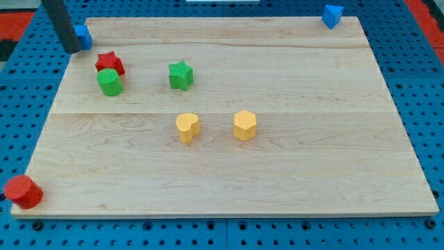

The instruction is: Push the blue cube towards top left

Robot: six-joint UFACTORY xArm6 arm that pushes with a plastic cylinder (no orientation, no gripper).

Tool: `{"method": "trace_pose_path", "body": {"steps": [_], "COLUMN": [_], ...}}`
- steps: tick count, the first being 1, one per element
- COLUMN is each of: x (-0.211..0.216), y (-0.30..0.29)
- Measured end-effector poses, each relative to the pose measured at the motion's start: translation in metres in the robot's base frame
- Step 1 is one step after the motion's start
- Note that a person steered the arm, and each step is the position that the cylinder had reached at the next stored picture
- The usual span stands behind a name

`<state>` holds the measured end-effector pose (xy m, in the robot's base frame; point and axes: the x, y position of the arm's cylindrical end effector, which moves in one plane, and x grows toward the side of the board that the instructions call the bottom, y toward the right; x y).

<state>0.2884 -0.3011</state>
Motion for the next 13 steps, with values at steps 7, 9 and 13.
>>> {"method": "trace_pose_path", "body": {"steps": [7, 9, 13], "x": [-0.027, -0.035, -0.031], "y": [-0.003, -0.004, 0.026]}}
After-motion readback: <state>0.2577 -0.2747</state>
